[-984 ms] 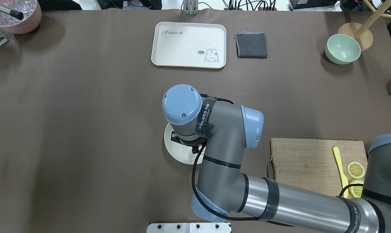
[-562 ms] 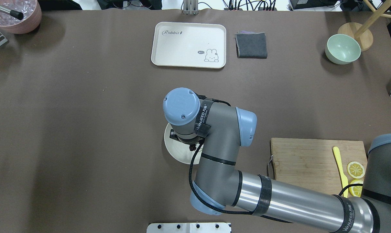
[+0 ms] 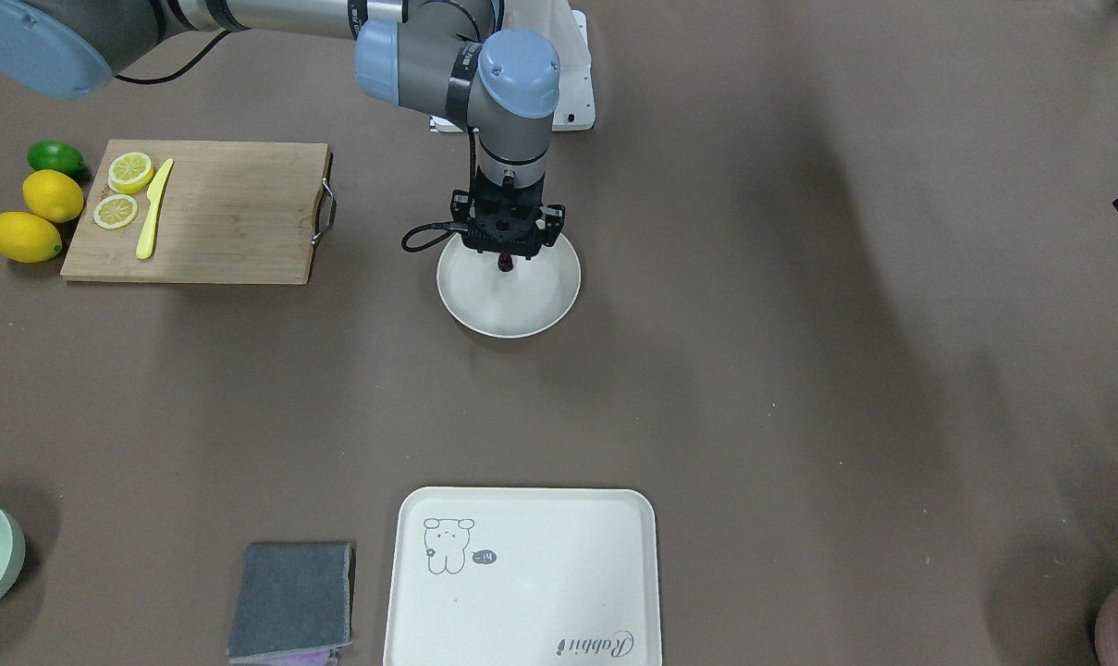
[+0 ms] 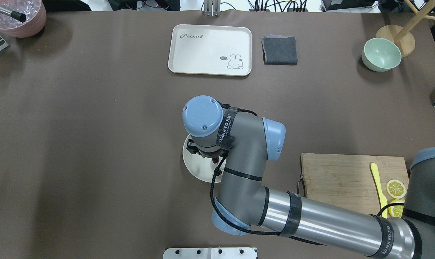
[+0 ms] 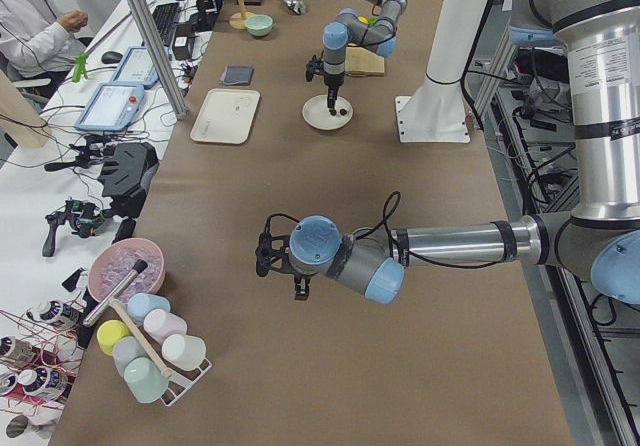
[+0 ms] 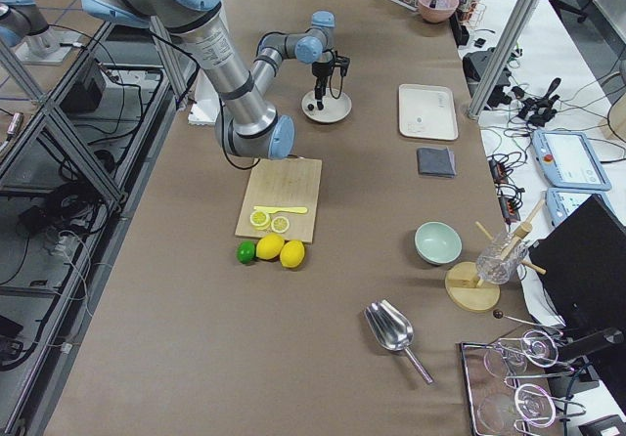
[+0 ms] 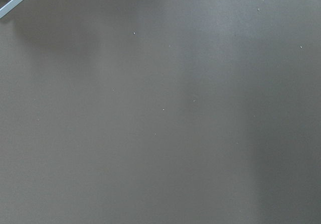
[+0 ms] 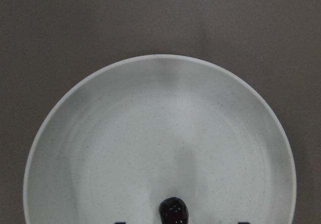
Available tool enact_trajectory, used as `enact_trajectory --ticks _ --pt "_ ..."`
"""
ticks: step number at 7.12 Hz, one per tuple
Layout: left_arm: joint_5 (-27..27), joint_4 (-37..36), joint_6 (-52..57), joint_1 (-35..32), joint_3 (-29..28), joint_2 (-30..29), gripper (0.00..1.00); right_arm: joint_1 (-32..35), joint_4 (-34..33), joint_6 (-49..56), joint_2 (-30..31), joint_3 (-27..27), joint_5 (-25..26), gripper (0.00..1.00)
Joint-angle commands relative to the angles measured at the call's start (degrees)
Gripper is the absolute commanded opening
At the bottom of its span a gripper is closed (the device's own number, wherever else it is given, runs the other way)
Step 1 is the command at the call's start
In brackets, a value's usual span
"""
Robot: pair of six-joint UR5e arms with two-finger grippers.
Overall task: Place red cherry on plate
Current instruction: 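Lower the cherries onto the plate and open the right gripper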
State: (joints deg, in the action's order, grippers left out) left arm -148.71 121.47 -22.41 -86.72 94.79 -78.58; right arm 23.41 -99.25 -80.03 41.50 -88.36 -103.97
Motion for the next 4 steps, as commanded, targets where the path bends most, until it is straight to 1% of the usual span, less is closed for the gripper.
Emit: enact_trajectory --ticks 1,2,3,4 --pt "0.0 -0.1 0.0 0.0 0.0 -0.1 0.97 1.5 -0.5 0.5 -0.1 -1.2 -1.3 1.00" --pt "0.0 -0.1 0.0 0.1 0.0 -0.1 0.97 3.8 -1.2 1.0 1.5 -4.0 -4.6 1.00" --pt "-0.1 -0.1 0.0 0.1 0.0 -0.1 0.97 6.1 -5.4 4.7 4.5 -10.6 -6.8 1.00" --pt "-0.2 -0.1 0.0 0.1 0.0 -0.1 0.97 8.7 -11.9 10.8 8.6 -18.6 -8.0 1.00"
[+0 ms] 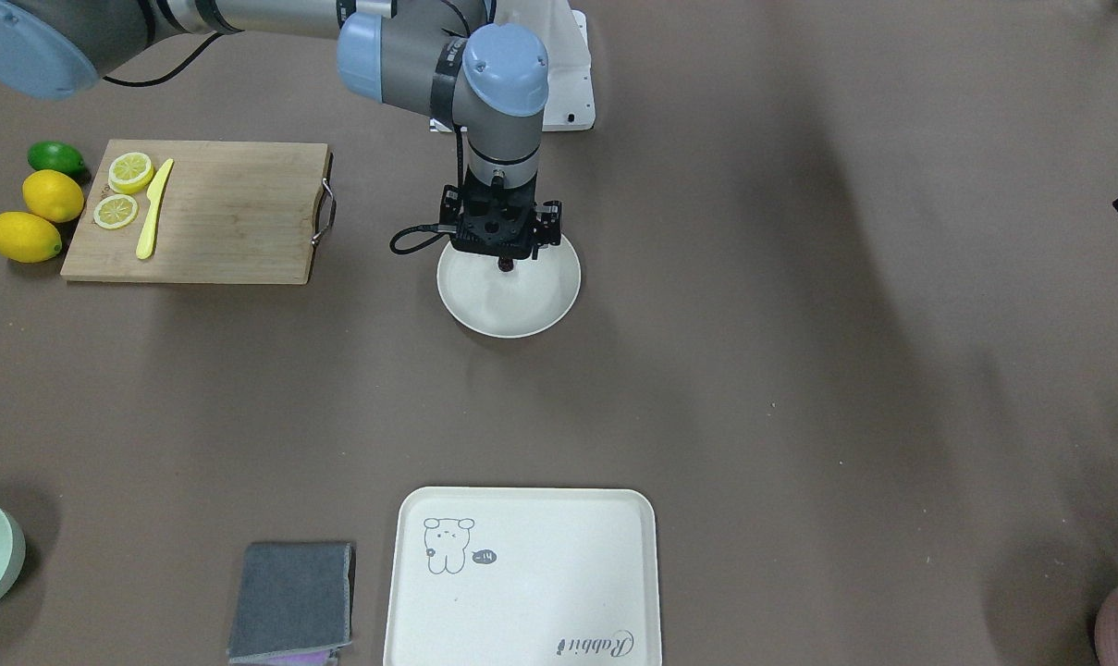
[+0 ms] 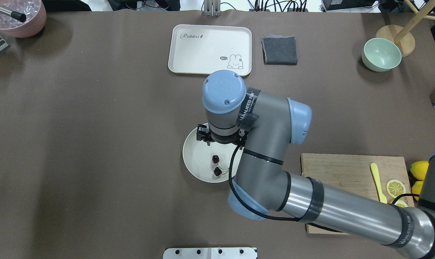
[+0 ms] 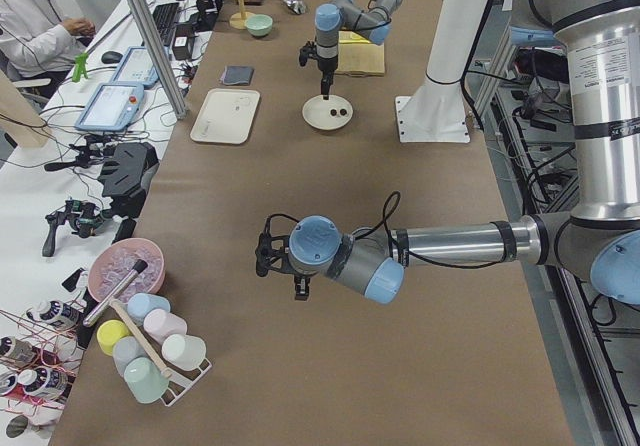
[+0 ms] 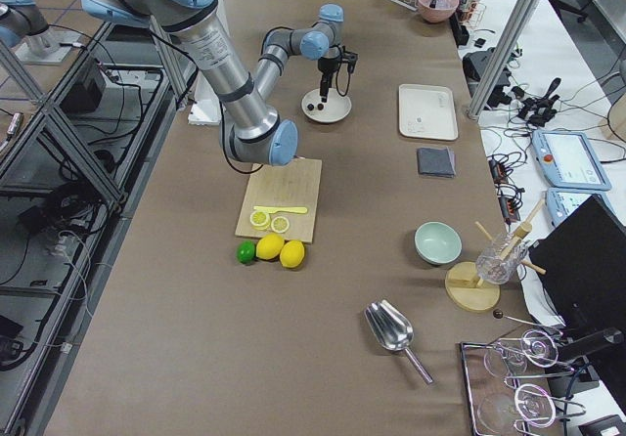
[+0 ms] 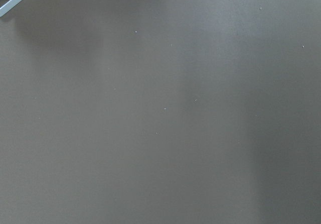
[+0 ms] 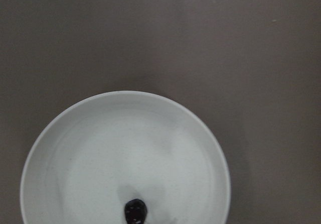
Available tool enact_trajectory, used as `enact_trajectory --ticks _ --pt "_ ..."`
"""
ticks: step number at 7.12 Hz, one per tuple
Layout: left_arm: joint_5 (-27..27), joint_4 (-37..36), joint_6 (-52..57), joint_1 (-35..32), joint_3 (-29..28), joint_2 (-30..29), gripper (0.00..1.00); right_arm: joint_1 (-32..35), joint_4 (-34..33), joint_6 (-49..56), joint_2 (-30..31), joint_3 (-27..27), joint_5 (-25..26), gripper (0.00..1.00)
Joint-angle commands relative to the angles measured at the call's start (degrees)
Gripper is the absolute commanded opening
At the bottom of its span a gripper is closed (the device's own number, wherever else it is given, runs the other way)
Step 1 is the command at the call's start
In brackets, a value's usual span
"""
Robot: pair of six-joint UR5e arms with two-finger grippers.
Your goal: Place red cherry on plate
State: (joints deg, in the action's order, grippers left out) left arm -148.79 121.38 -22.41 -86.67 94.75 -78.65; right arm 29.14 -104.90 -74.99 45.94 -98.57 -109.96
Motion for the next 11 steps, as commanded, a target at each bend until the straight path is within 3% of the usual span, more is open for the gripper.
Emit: enact_trajectory --ticks 1,3,5,7,8,11 --pt "-0.2 0.0 0.1 0.2 -0.3 0.0 0.97 7.8 -9.9 11.8 8.9 -14.3 -4.5 1.00" --pt "-0.6 0.0 2.6 0.1 -1.2 0.4 0.97 17.8 -10.4 25.3 21.3 -22.9 -8.1 1.00" --pt "-0.9 0.0 4.0 -0.1 -1.9 0.8 0.97 27.6 -10.4 37.7 27.0 -23.2 -14.3 1.00" --pt "-4.0 -0.7 4.0 0.0 -1.5 0.9 0.97 35.6 -10.3 53.1 34.0 -23.2 -15.4 1.00" --pt "-5.4 -4.9 4.0 0.0 0.8 -0.3 0.97 40.1 -10.2 59.1 37.4 -23.2 -17.5 1.00" --pt "-5.0 -26.2 3.3 4.0 18.4 -3.0 0.97 48.3 -10.3 65.1 45.0 -27.2 -21.2 1.00"
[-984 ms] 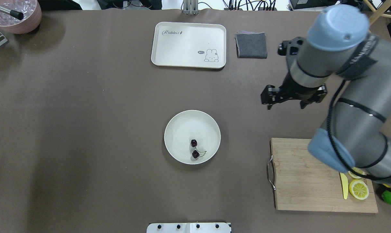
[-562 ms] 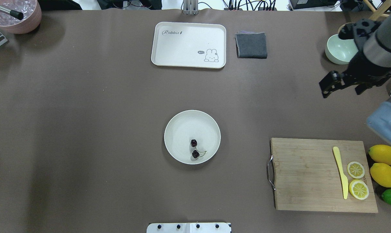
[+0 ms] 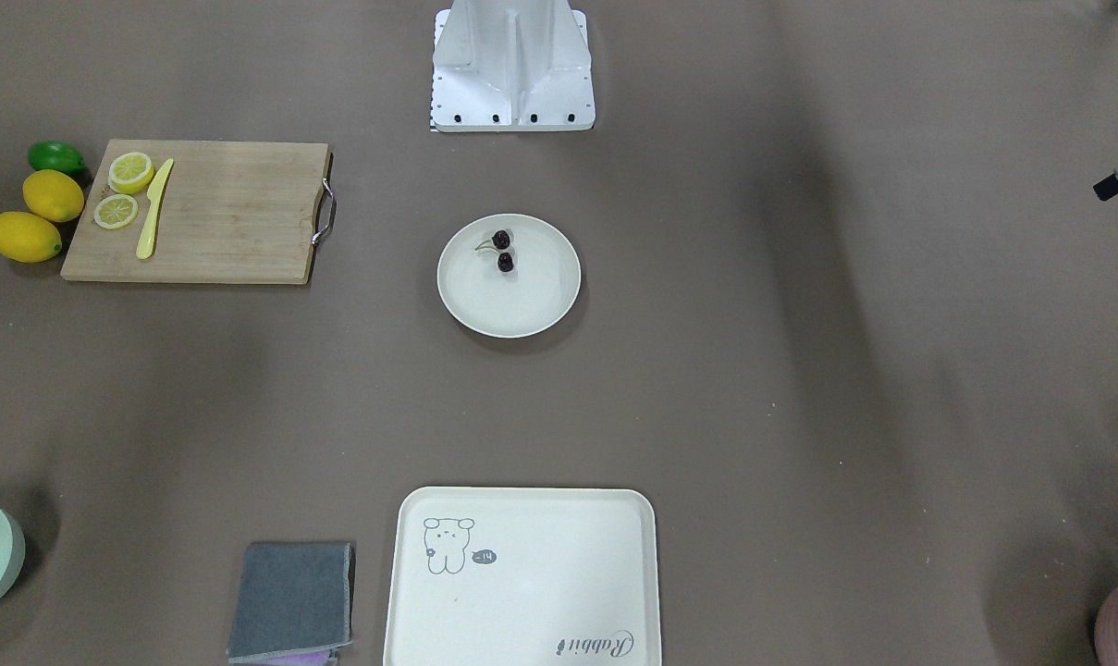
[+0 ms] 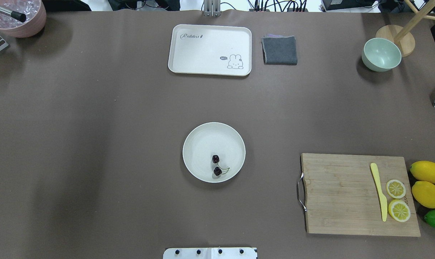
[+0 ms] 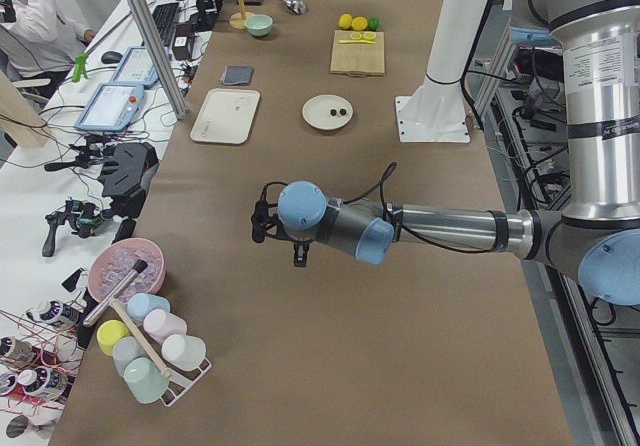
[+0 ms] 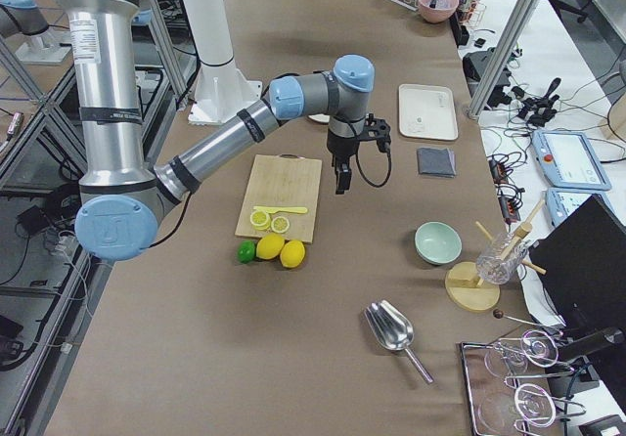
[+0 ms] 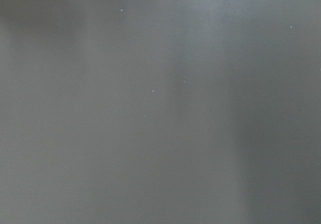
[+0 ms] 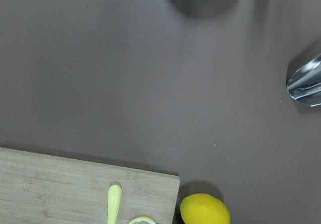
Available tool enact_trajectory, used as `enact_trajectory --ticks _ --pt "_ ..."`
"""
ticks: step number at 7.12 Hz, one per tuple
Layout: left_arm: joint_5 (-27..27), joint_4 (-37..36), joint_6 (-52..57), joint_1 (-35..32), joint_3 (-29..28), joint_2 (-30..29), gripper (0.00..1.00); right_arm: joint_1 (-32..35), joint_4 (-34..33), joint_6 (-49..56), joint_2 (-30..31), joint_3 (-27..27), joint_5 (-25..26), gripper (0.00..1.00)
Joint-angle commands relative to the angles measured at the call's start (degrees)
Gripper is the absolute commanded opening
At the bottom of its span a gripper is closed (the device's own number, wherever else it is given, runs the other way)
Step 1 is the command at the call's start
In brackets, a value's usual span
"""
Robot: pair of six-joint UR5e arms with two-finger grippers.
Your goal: Place red cherry on plate
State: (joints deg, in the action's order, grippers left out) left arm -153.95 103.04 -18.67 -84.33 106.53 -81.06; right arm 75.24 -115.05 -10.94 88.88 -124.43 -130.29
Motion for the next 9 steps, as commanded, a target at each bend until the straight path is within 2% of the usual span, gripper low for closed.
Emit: enact_trajectory --ticks 1,3,4,5,6,8,9 --pt "0.5 -10.3 -0.9 3.4 8.7 -1.0 0.97 2.8 -0.2 1.1 3.2 -1.6 -0.8 1.00" --pt "3.1 -11.5 -2.2 6.6 8.1 -2.5 0.97 2.5 0.0 1.1 4.7 -1.2 -0.8 1.00" --pt "4.2 -11.5 -2.2 6.6 7.7 -1.8 0.97 2.7 0.1 1.4 6.5 -1.7 -0.9 1.00" --pt "4.5 -11.2 -1.2 6.4 7.6 1.6 0.98 2.7 0.1 5.7 8.6 -1.2 -1.0 1.00" --pt "5.0 -11.4 0.1 6.5 6.9 2.3 0.97 3.2 -0.1 8.7 8.8 0.2 -0.9 1.00" --pt "4.8 -11.6 0.0 5.2 7.7 3.0 0.97 9.9 -2.7 18.5 9.9 2.7 -2.1 1.00" --pt "4.9 -11.2 0.4 2.9 7.4 6.2 0.97 12.5 -5.2 22.2 10.3 2.7 -2.1 1.00"
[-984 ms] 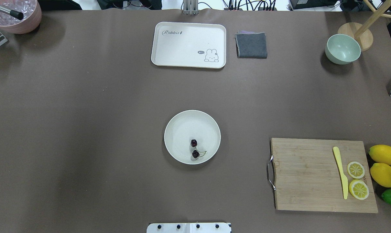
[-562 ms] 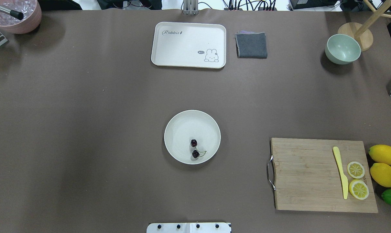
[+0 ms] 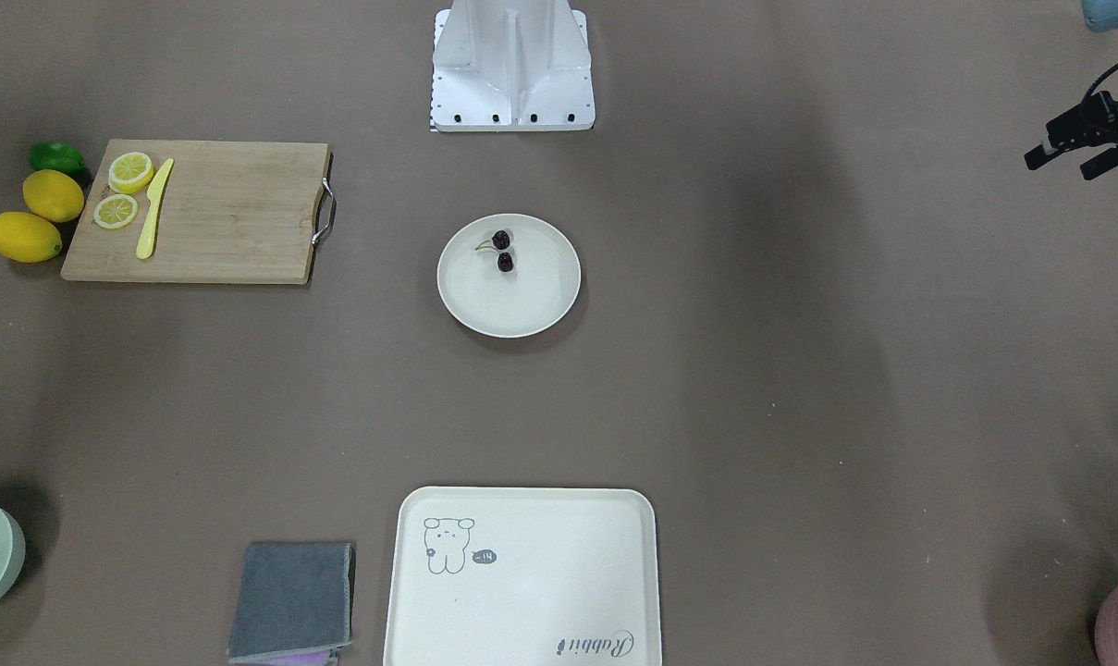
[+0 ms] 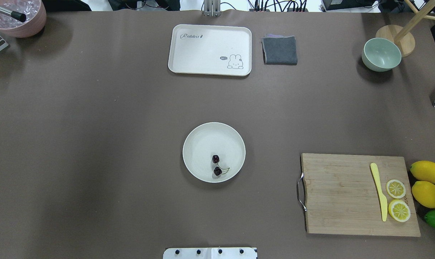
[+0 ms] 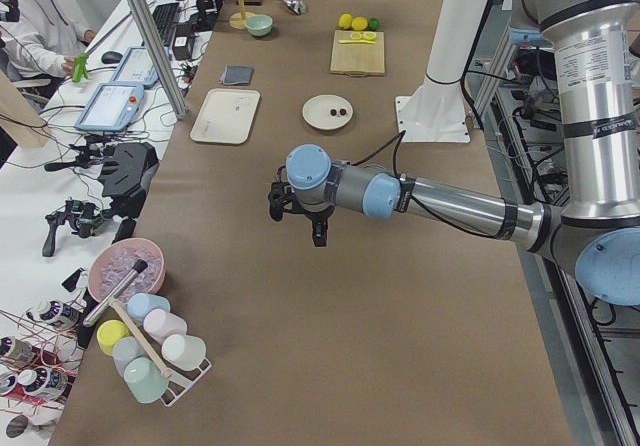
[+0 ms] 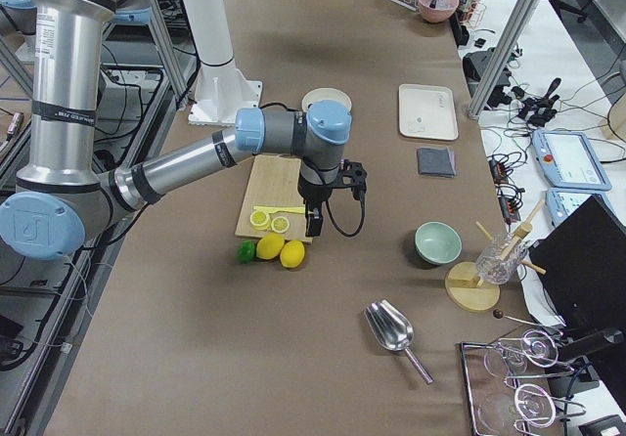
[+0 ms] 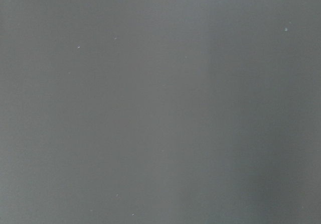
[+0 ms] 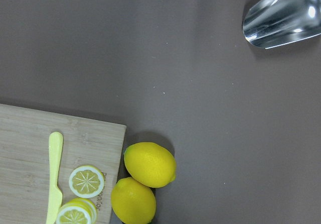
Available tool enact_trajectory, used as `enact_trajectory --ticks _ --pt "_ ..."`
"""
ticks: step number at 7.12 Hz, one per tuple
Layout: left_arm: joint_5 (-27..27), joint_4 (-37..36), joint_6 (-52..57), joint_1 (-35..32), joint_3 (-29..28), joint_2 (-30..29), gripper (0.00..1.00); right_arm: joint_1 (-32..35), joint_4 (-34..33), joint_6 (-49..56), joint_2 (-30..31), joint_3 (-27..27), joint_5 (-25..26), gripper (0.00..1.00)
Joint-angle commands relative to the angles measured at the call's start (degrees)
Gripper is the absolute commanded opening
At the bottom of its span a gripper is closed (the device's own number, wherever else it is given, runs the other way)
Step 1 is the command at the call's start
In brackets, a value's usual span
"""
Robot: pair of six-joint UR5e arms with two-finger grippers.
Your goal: Place red cherry on plate
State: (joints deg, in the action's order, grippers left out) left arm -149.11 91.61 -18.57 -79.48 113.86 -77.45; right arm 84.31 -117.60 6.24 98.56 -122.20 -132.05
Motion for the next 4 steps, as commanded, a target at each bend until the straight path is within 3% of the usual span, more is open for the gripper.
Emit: enact_trajectory --ticks 1,3,4 --pt "0.1 0.1 3.4 -2.4 -6.3 1.5 0.97 3.8 -3.2 5.8 0.6 0.8 -0.2 1.00" --pt "0.3 -0.2 5.5 -2.7 -21.4 -11.3 0.97 3.8 -3.0 5.5 -0.3 1.3 0.3 1.00" --pt "0.3 -0.1 6.2 -3.7 -23.2 -12.7 0.97 3.7 -3.1 4.8 -2.0 2.0 0.7 1.00"
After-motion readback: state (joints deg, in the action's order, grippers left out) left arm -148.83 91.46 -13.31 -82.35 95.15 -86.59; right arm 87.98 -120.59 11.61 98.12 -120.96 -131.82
